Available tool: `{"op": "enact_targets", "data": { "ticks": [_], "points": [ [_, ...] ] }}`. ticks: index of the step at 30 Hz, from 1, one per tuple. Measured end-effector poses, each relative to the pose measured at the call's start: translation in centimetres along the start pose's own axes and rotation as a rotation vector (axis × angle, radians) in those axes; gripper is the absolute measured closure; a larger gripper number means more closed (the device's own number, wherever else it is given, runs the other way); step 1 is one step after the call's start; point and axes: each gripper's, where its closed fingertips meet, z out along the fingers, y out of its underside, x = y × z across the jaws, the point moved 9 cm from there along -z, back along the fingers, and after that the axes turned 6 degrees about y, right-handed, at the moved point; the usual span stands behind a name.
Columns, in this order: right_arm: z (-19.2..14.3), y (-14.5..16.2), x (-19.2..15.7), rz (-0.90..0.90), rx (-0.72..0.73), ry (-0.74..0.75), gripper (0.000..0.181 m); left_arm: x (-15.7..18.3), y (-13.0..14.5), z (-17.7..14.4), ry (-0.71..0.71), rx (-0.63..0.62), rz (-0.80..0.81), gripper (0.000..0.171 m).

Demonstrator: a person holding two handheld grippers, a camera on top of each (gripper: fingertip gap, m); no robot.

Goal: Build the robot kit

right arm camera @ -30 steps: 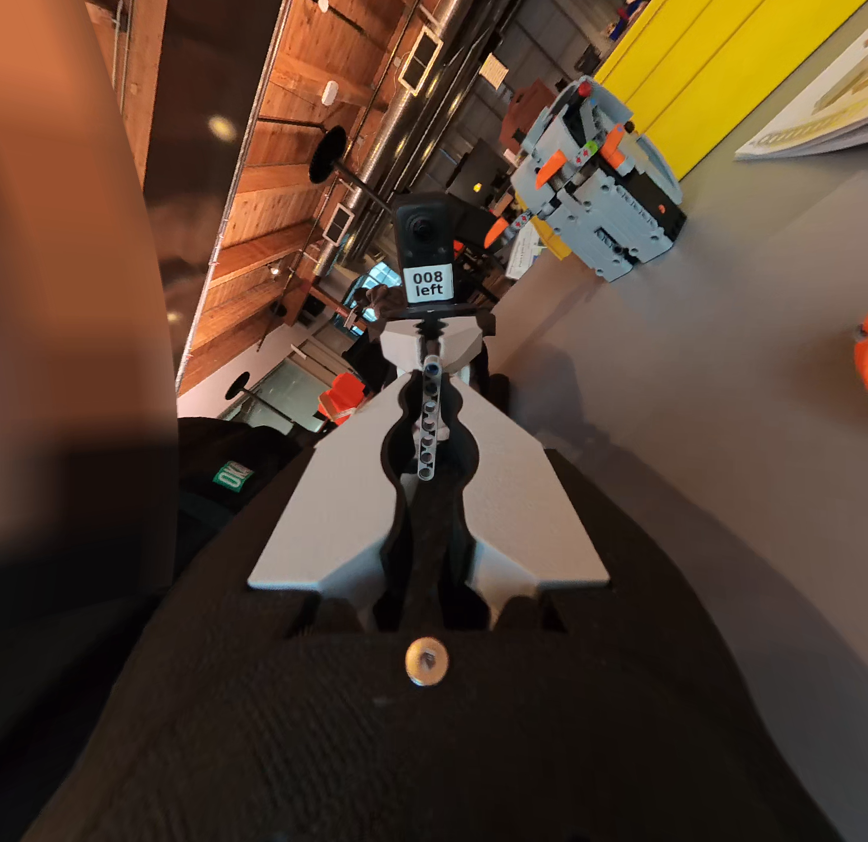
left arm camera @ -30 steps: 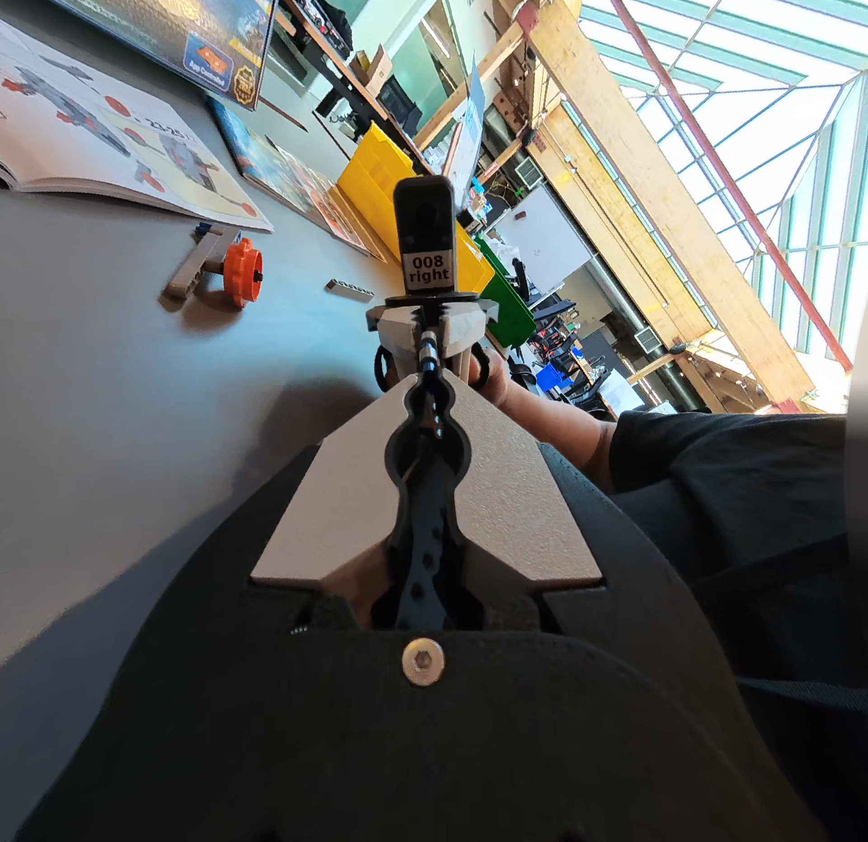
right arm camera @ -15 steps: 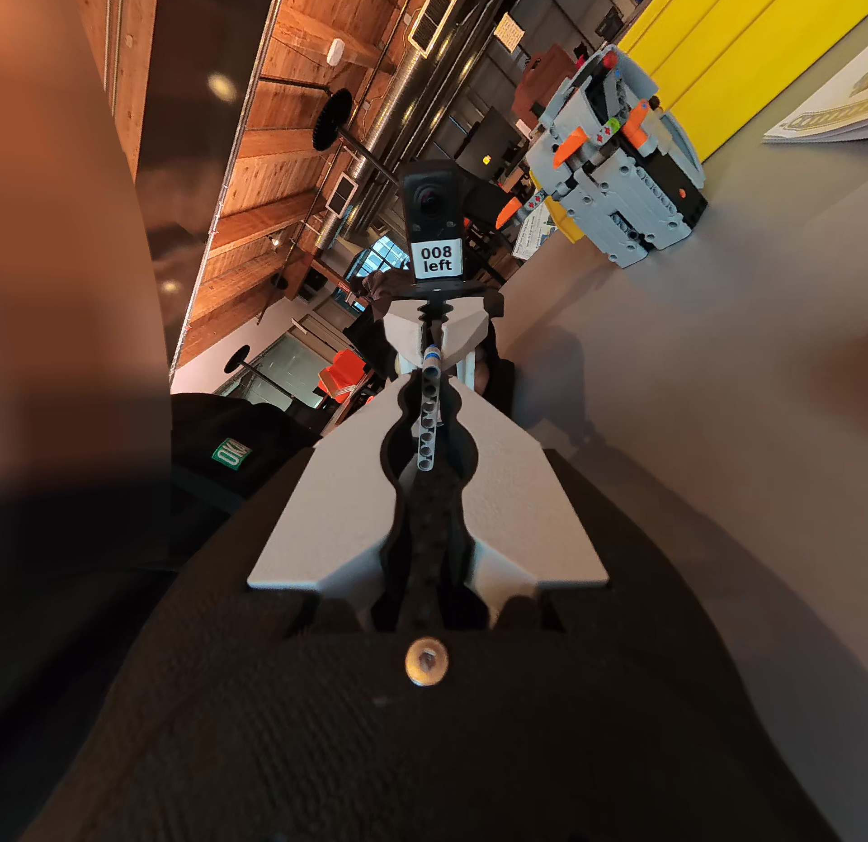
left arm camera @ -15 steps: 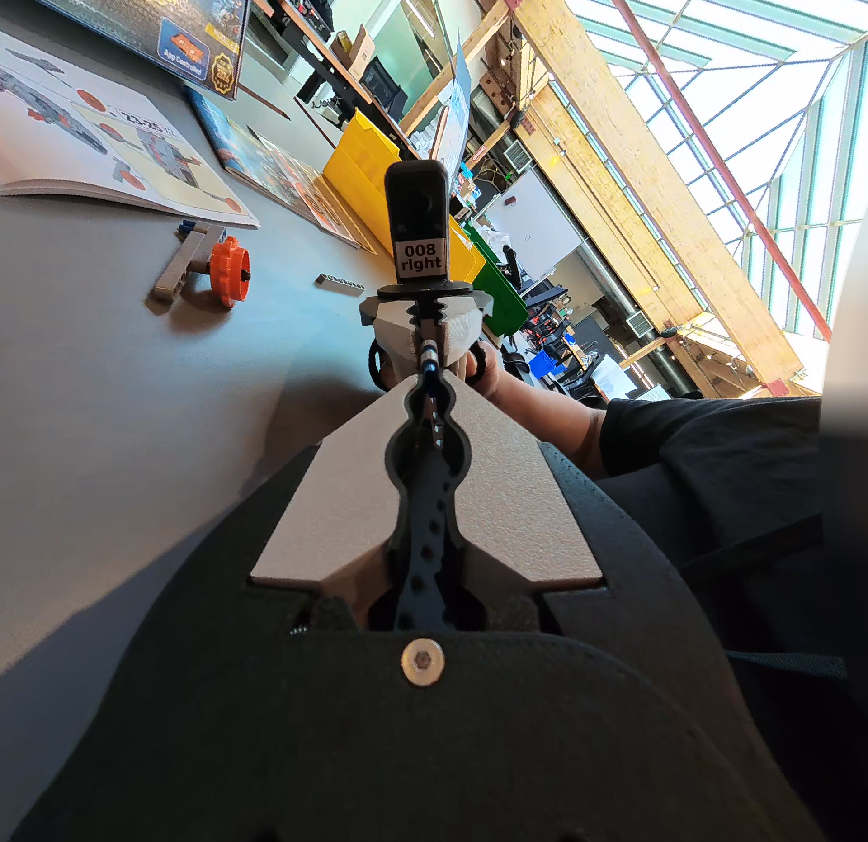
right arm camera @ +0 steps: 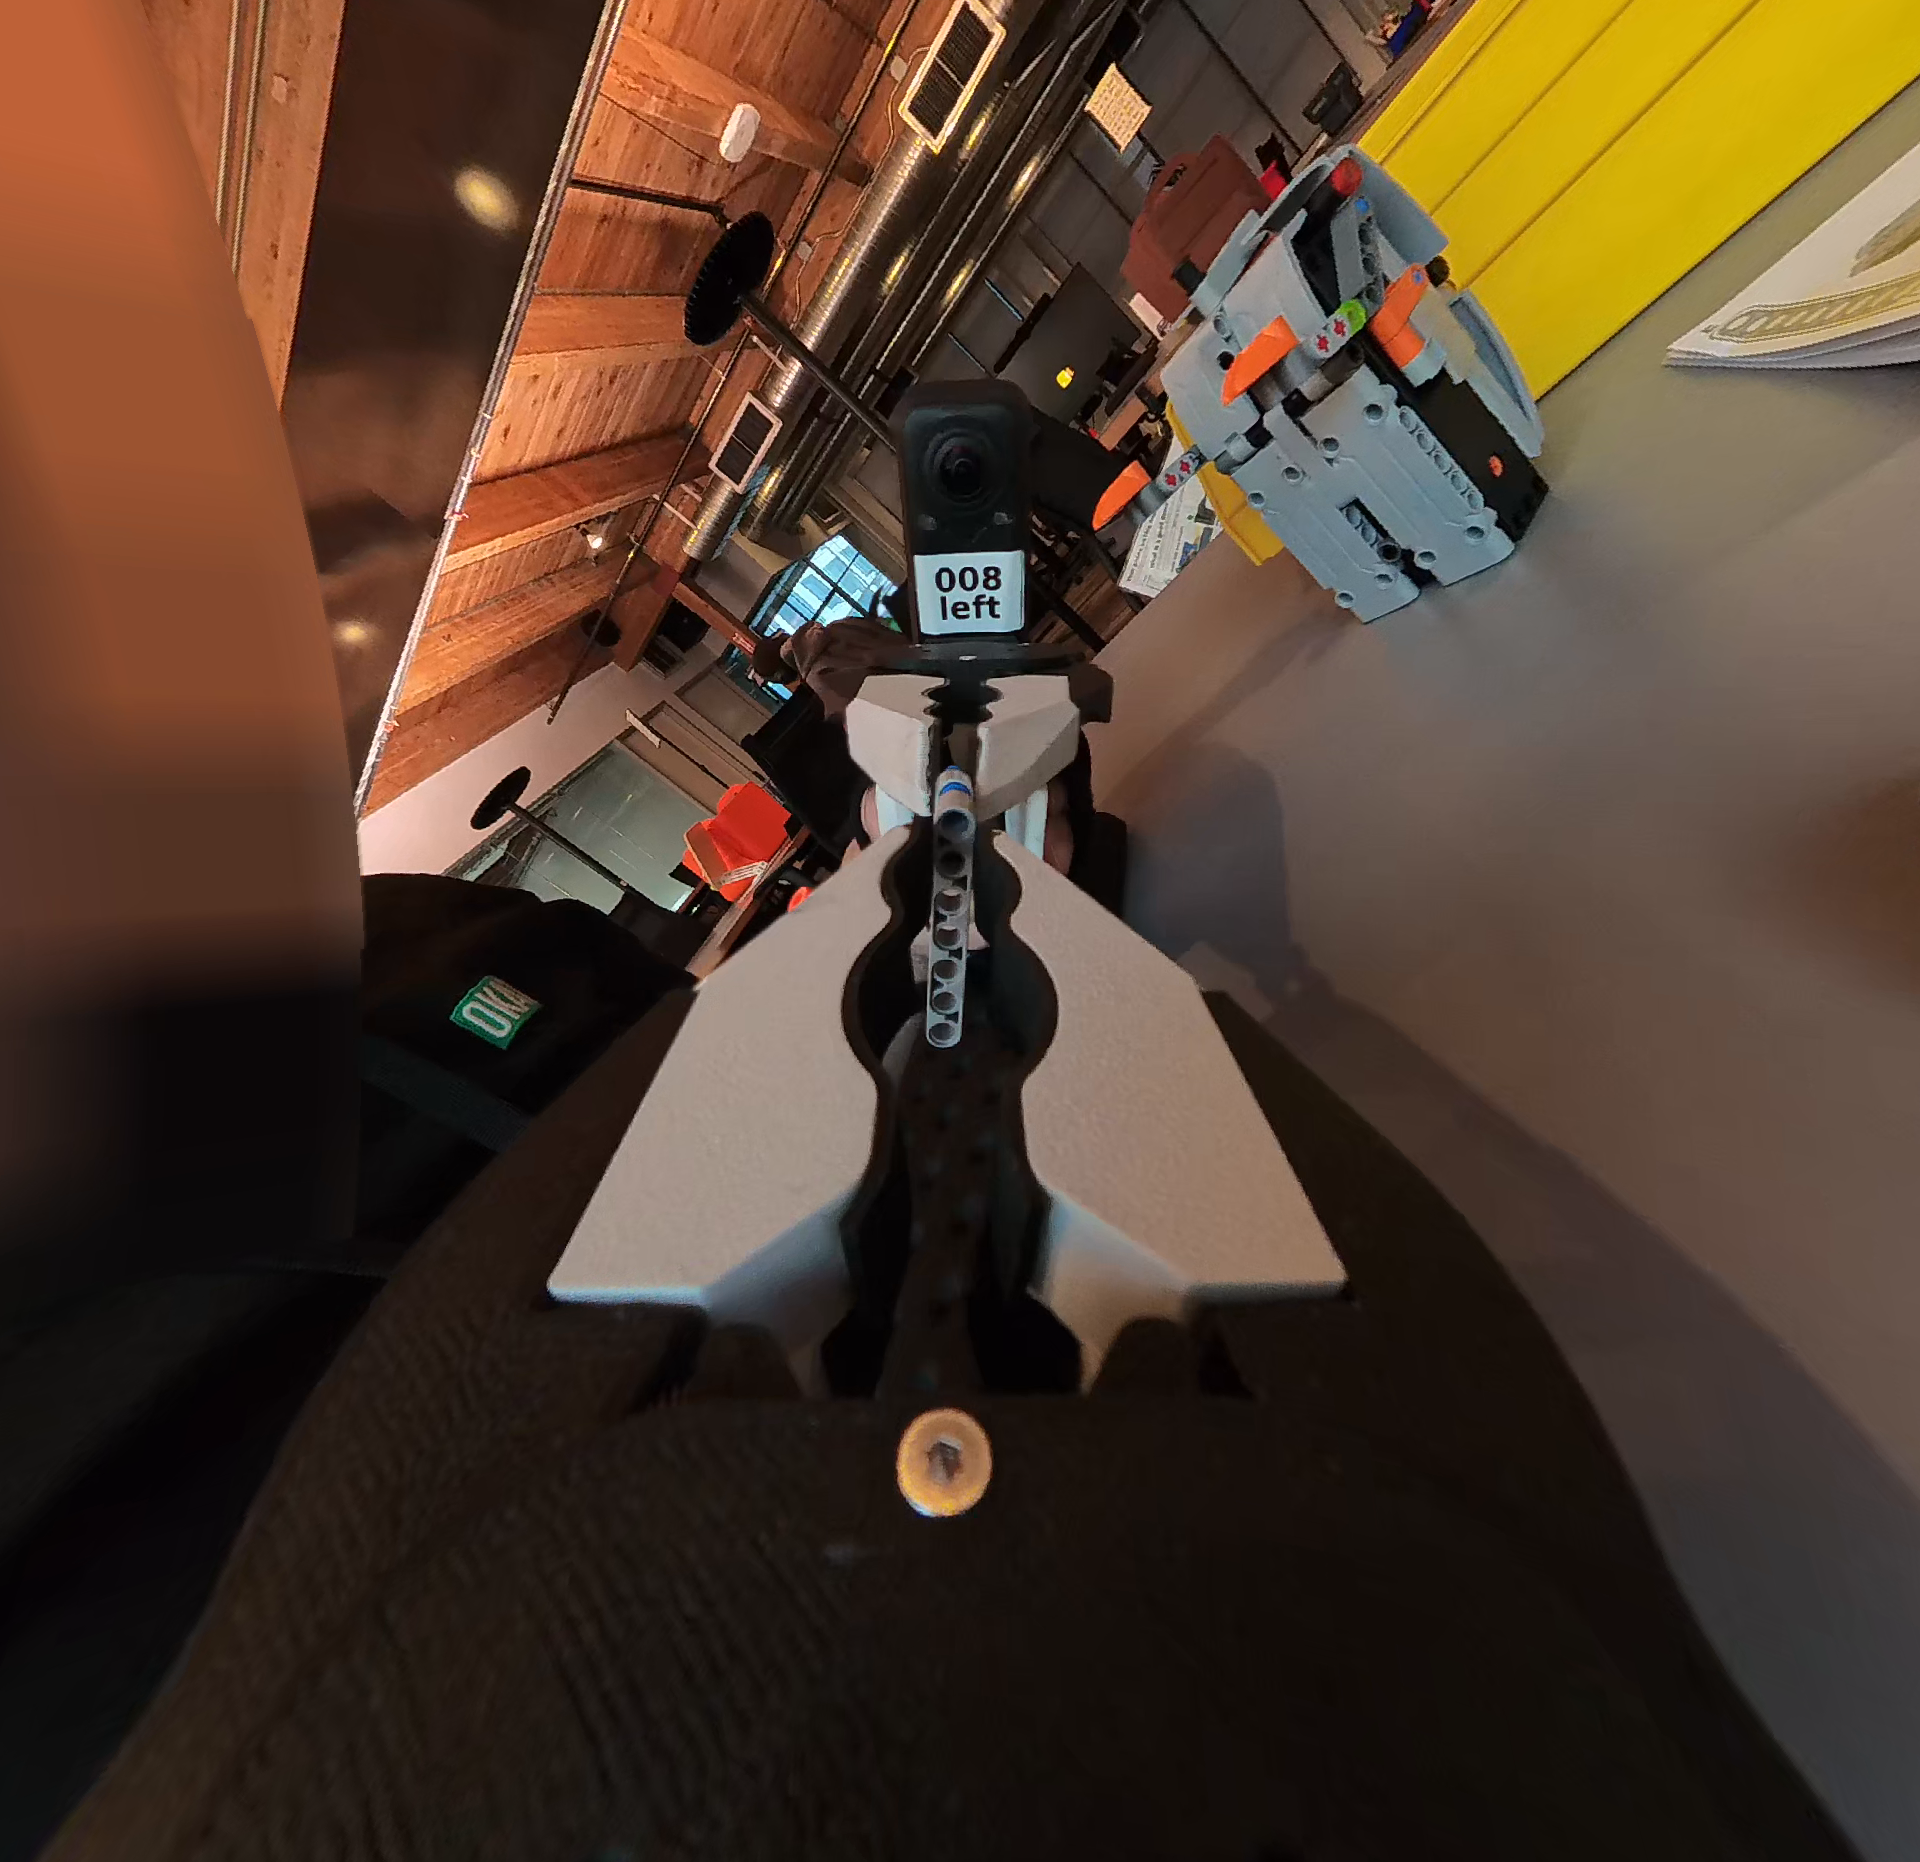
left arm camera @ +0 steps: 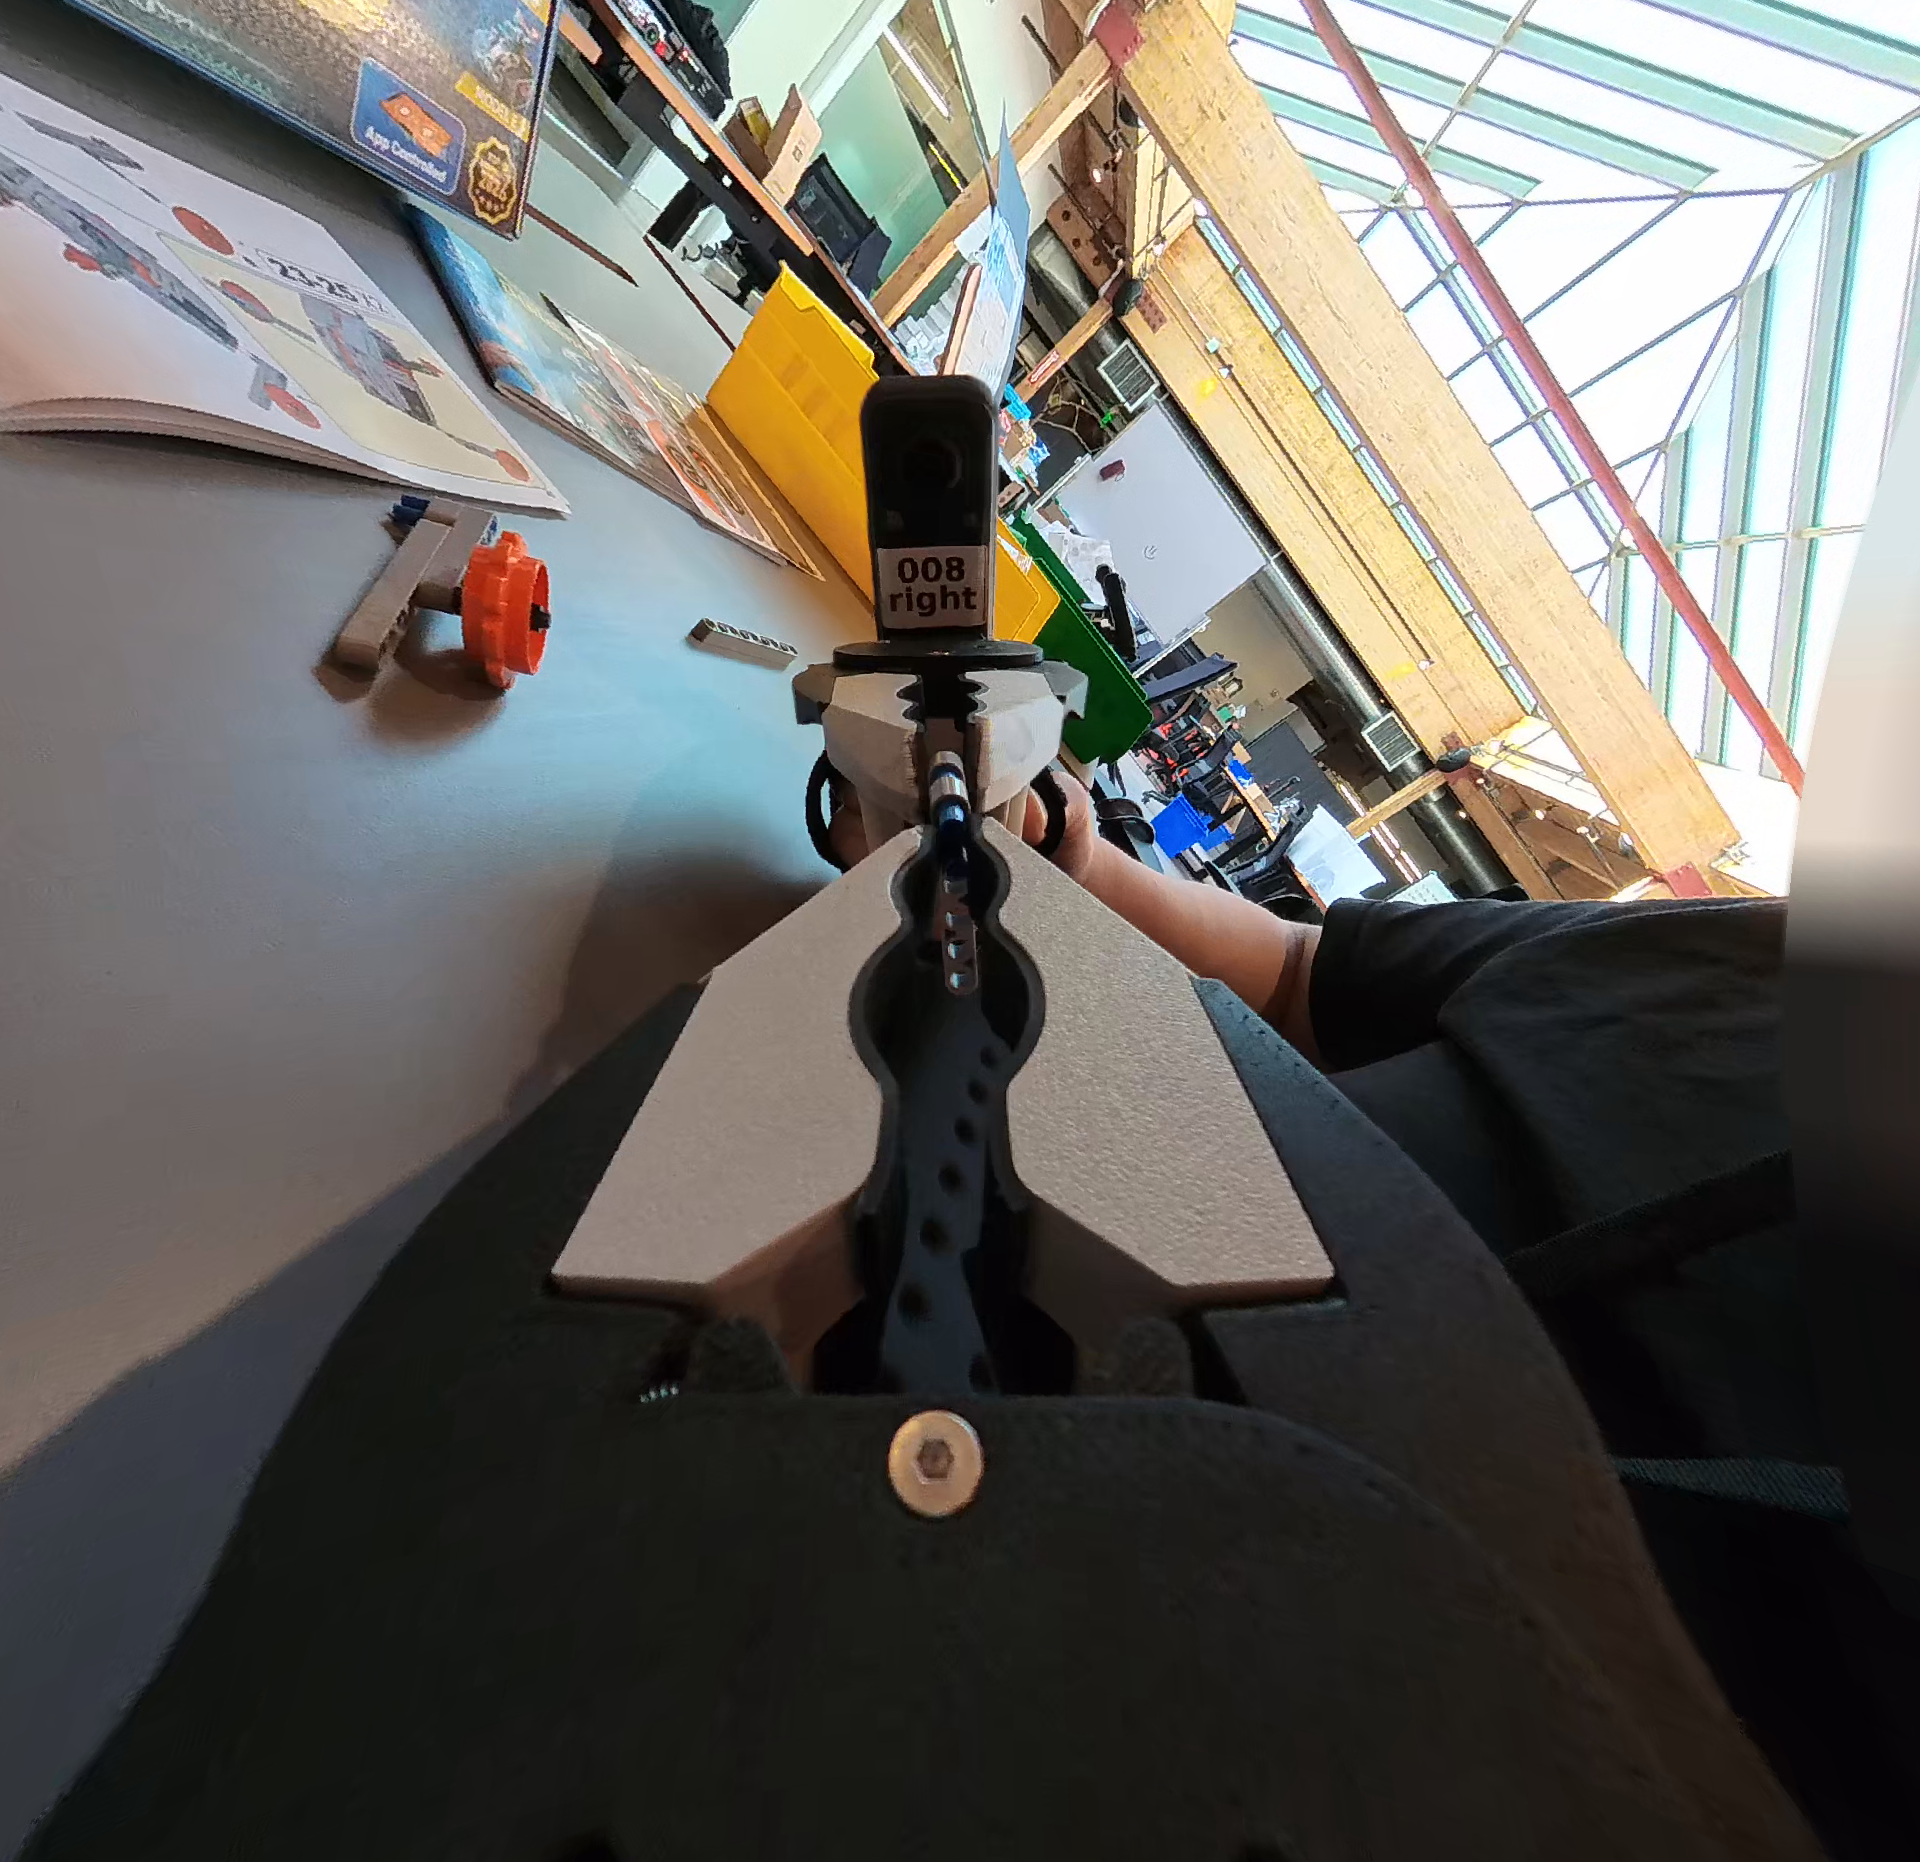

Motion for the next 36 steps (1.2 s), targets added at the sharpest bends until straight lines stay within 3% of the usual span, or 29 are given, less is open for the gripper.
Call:
{"op": "enact_targets", "data": {
  "ticks": [10, 30, 36],
  "points": [
    [-0.02, 0.06, -0.17, -0.017, 0.002, 0.002, 0.176, -0.16, 0.02, -0.05, 0.034, 0.001, -0.041, 0.168],
    [0.19, -0.02, -0.11, -0.066, 0.013, 0.05, 0.176, 0.2, 0.13, 0.06, -0.103, 0.025, 0.059, 0.166],
    [0.73, 0.27, -0.36, -0.111, -0.026, 0.067, 0.176, 0.32, 0.37, 0.61, -0.103, -0.024, 0.07, 0.166]
  ]
}}
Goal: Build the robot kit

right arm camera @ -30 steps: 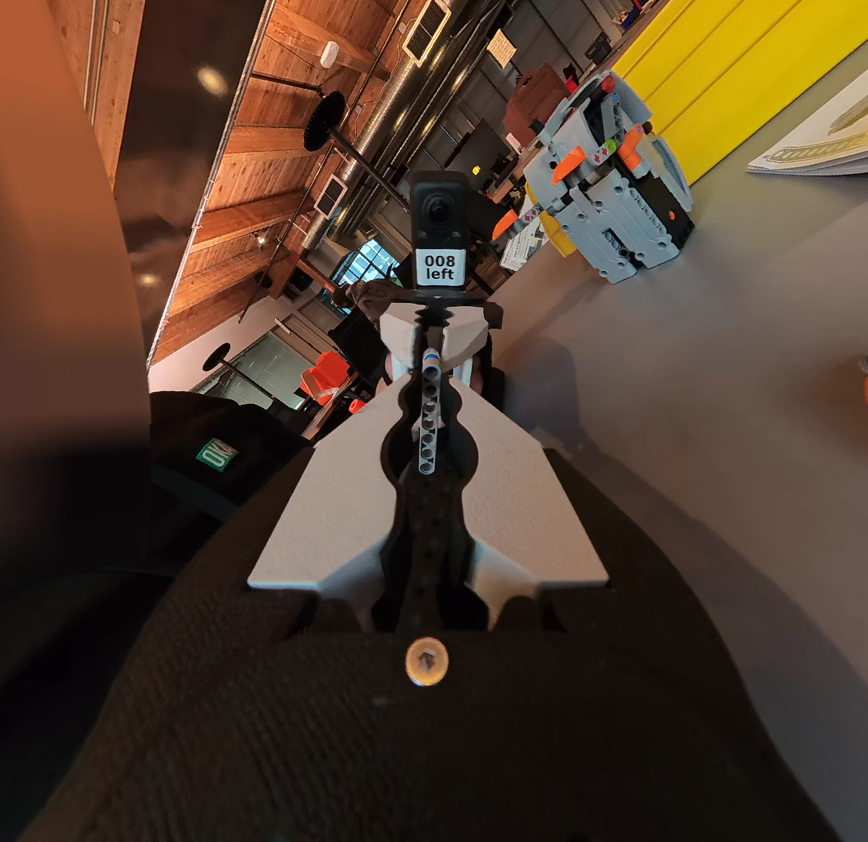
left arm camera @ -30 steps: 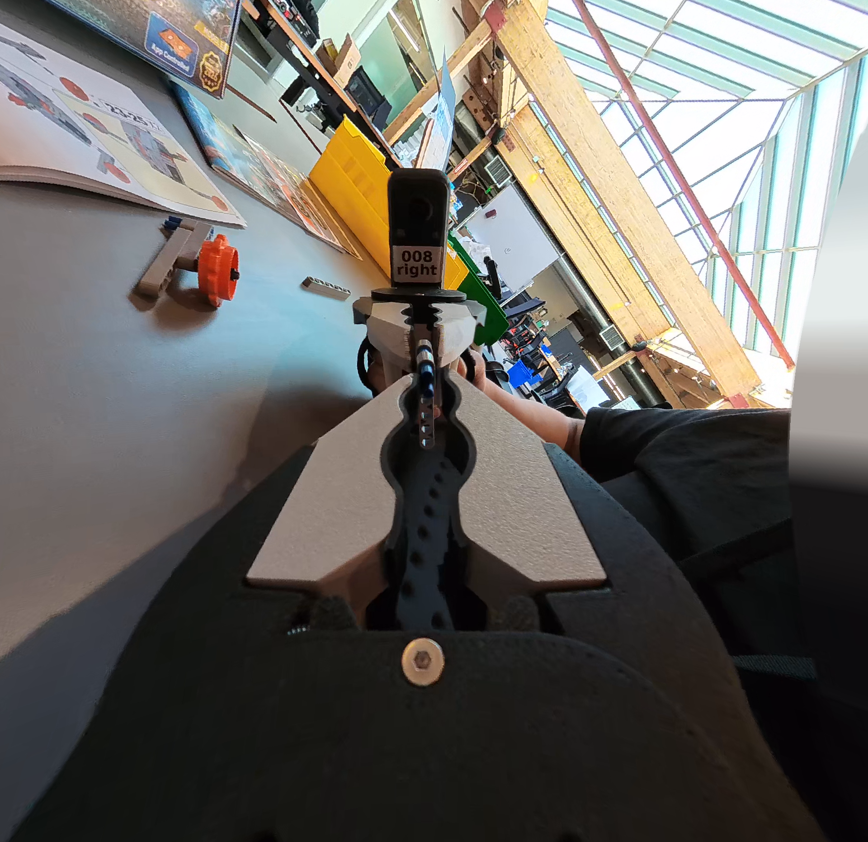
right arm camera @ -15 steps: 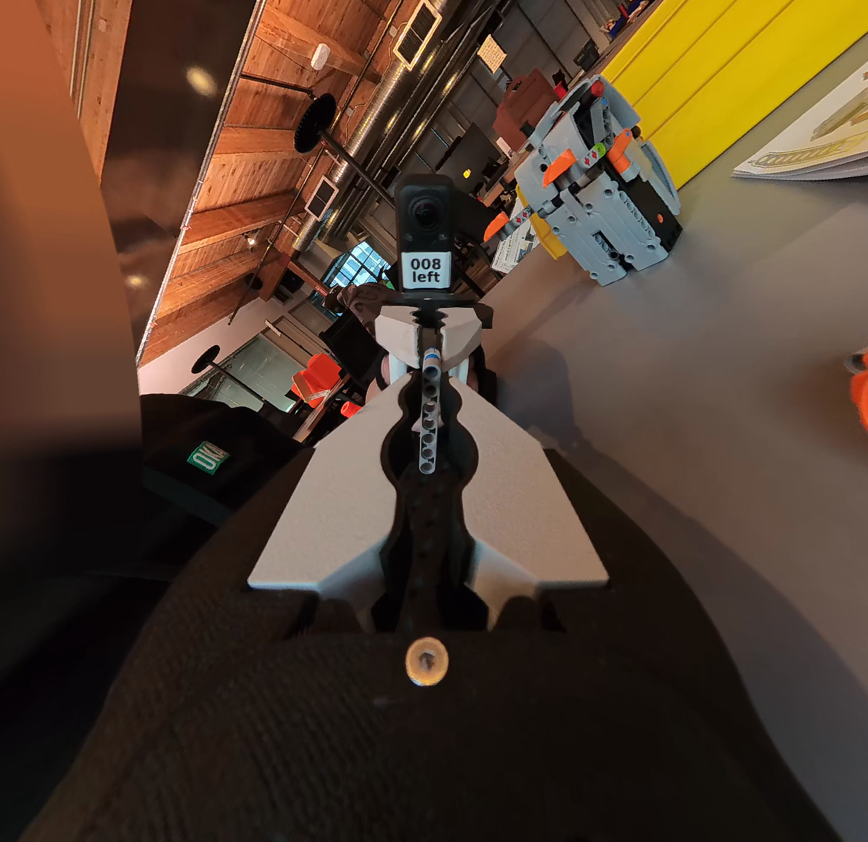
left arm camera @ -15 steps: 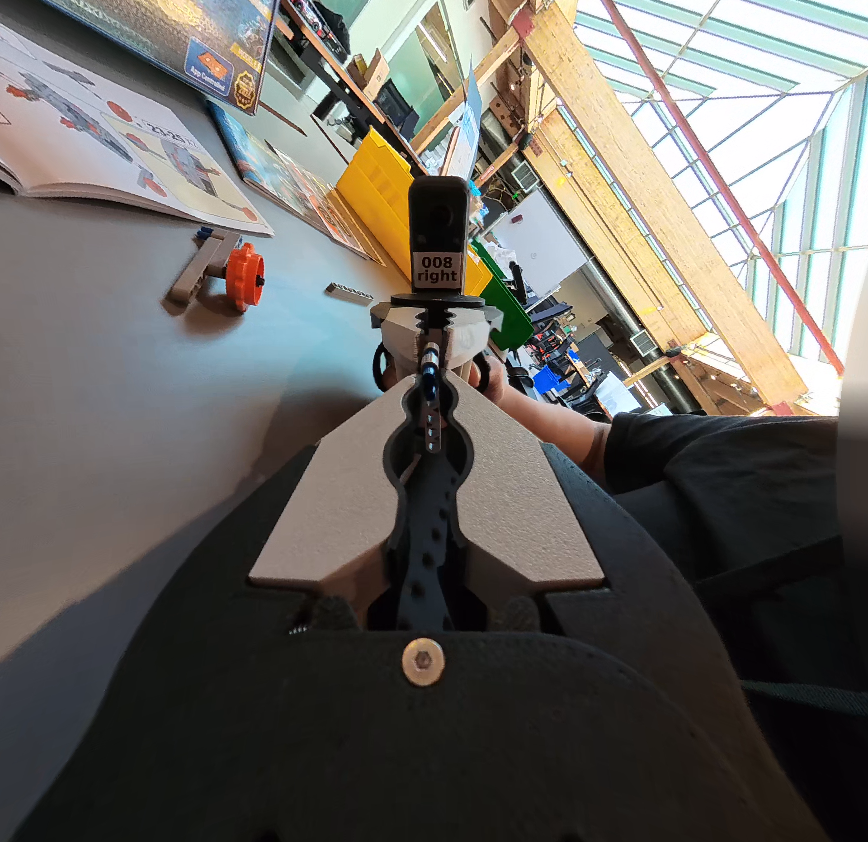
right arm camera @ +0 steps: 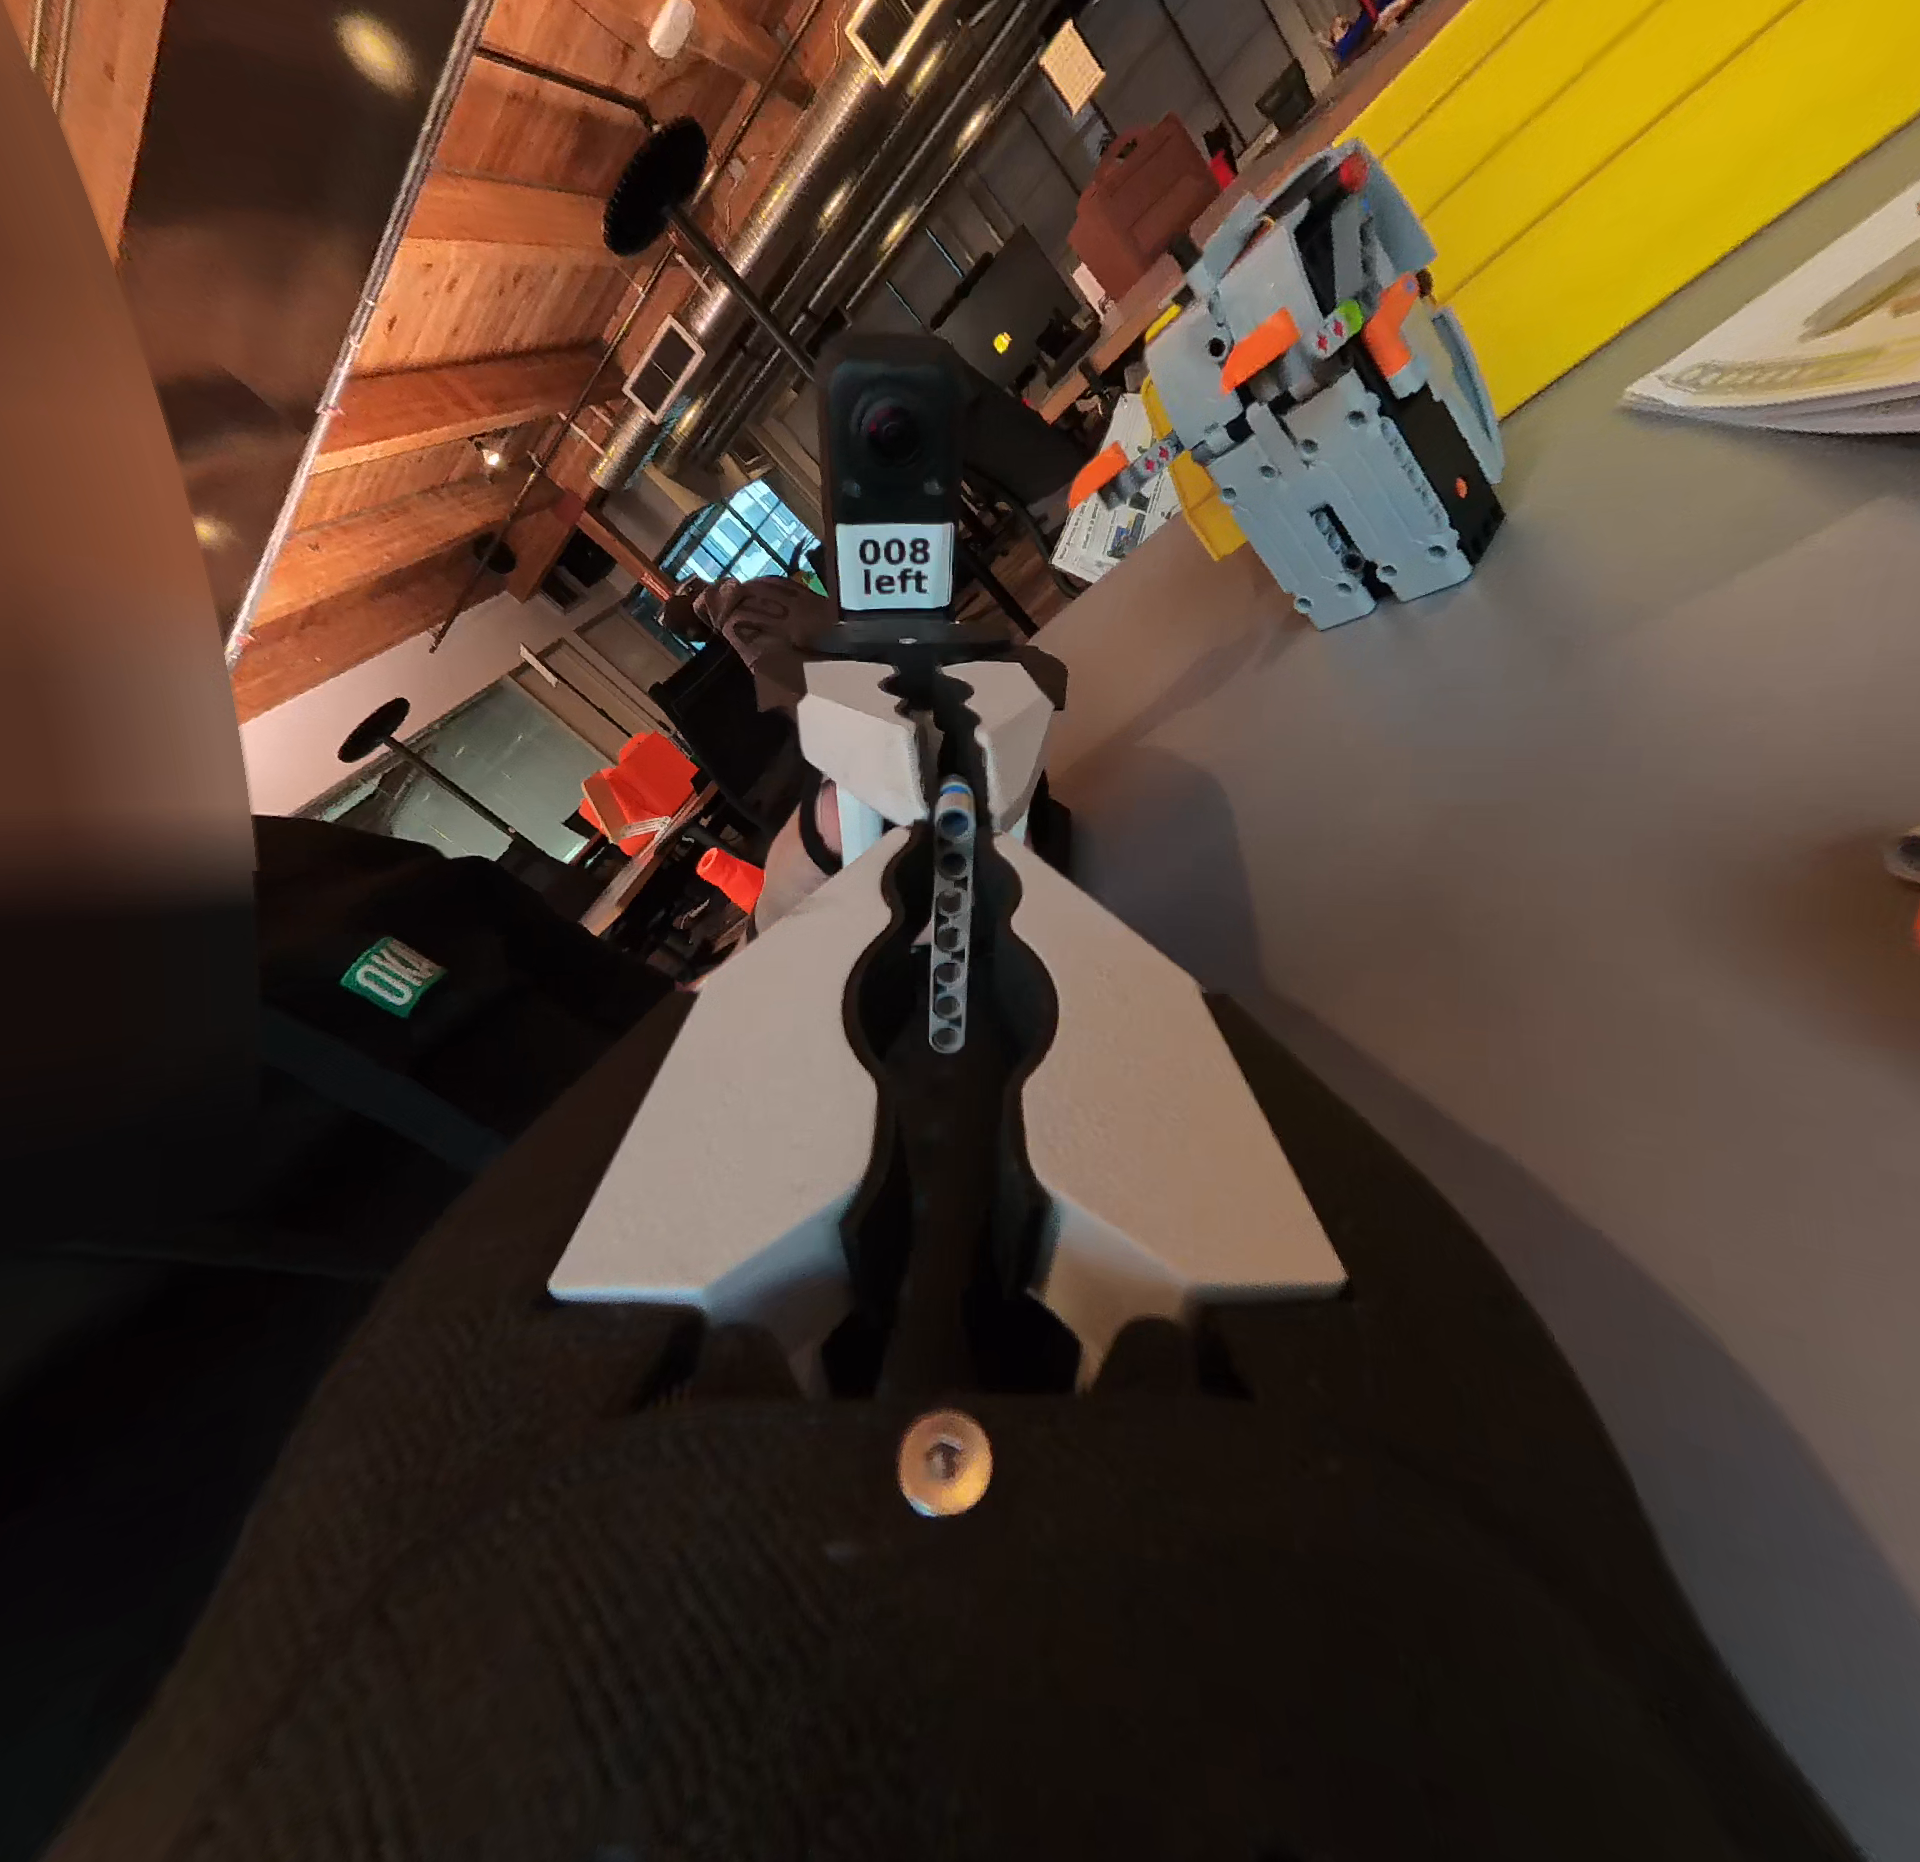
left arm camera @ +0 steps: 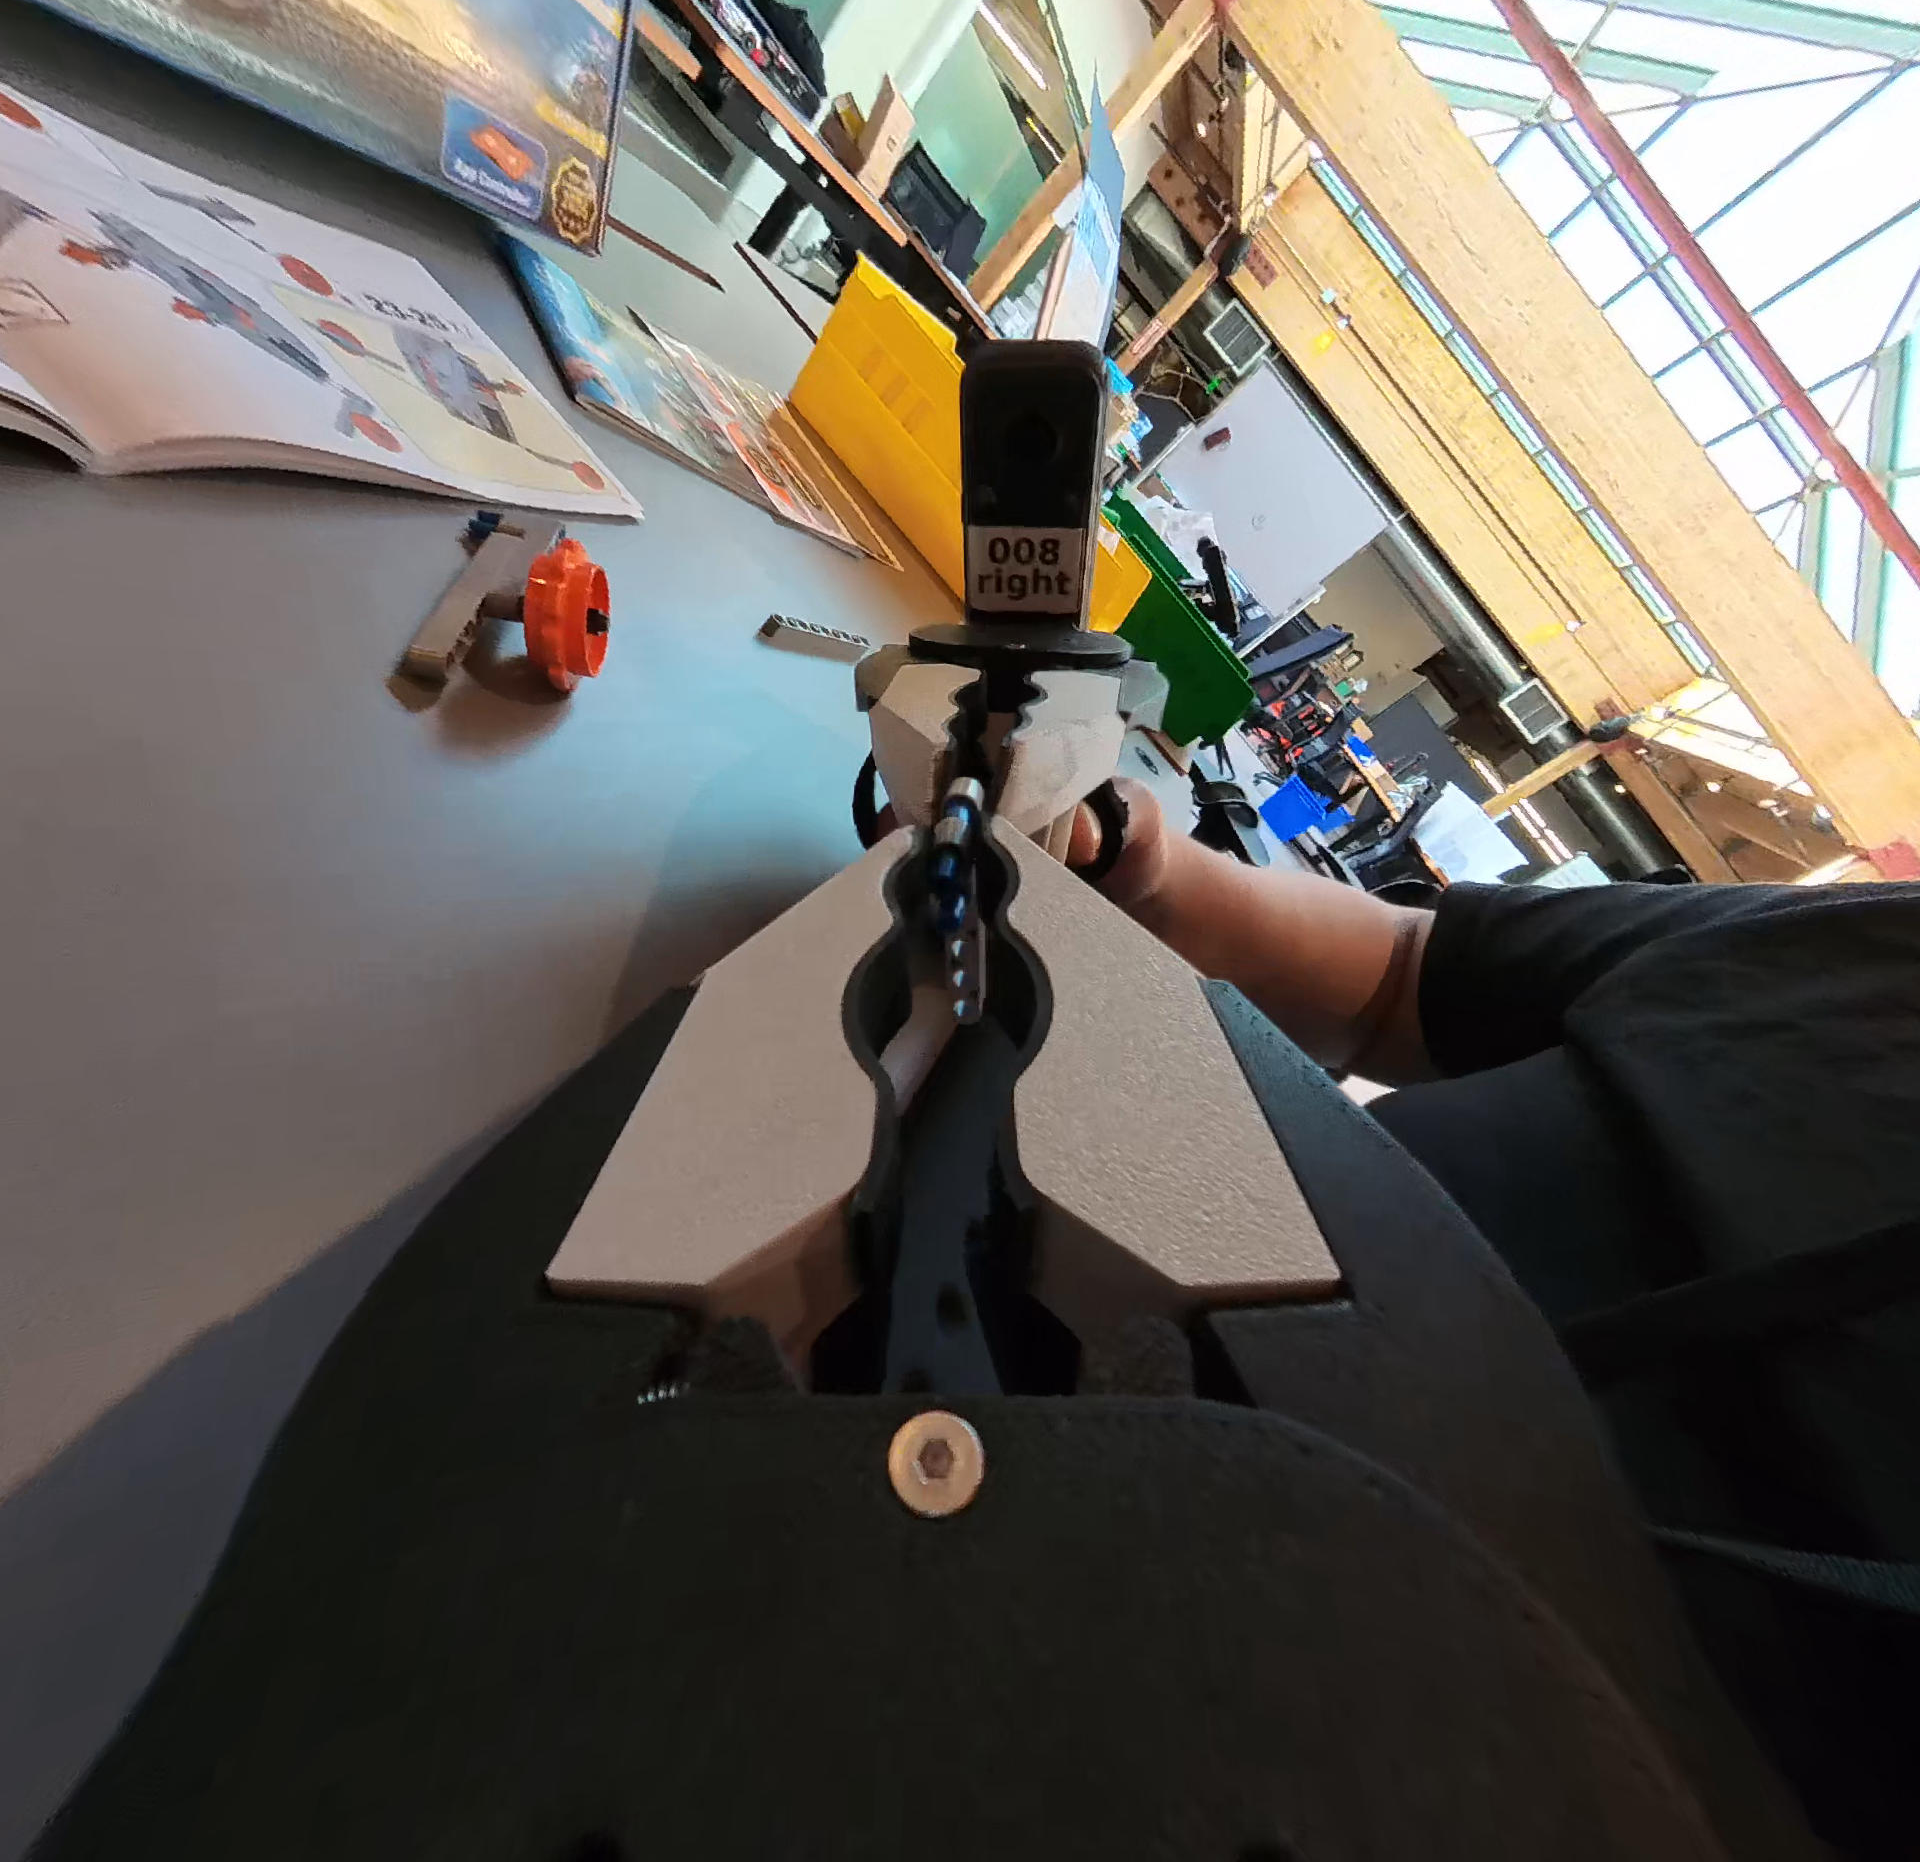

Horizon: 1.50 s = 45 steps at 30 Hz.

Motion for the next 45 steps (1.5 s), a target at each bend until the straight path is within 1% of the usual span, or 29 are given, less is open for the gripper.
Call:
{"op": "enact_targets", "data": {
  "ticks": [3, 9, 15, 20, 29, 33, 39, 42, 45],
  "points": [
    [0.0, 0.1, 0.1, 0.017, -0.005, -0.007, 0.176, 0.2, 0.1, 0.0, -0.017, -0.002, 0.024, 0.166],
    [0.0, 0.1, 0.2, 0.039, -0.006, -0.02, 0.176, 0.0, 0.0, 0.0, 0.014, 0.0, -0.013, 0.166],
    [0.1, 0.1, 0.7, 0.131, -0.007, -0.04, 0.176, -0.4, 0.0, 0.1, 0.018, -0.004, -0.053, 0.166],
    [0.1, 0.2, 0.9, 0.173, -0.011, -0.047, 0.176, -0.6, 0.0, 0.1, 0.017, -0.005, -0.071, 0.166],
    [0.1, 0.3, 0.9, 0.174, -0.025, -0.055, 0.176, -0.7, 0.1, 0.1, 0.045, -0.018, -0.11, 0.166],
    [0.0, 0.5, 0.8, 0.173, -0.082, -0.071, 0.176, -0.6, 0.3, 0.2, 0.066, -0.067, -0.131, 0.166],
    [-0.5, 0.9, 0.4, 0.091, -0.22, -0.081, 0.176, -0.2, 1.0, 0.8, 0.077, -0.189, -0.104, 0.166],
    [-0.4, 1.1, 0.3, 0.07, -0.238, -0.081, 0.176, -0.2, 1.1, 0.7, 0.088, -0.217, -0.107, 0.165],
    [-0.4, 1.0, 0.3, 0.06, -0.238, -0.08, 0.176, -0.2, 1.1, 0.7, 0.087, -0.214, -0.102, 0.165]
  ]
}}
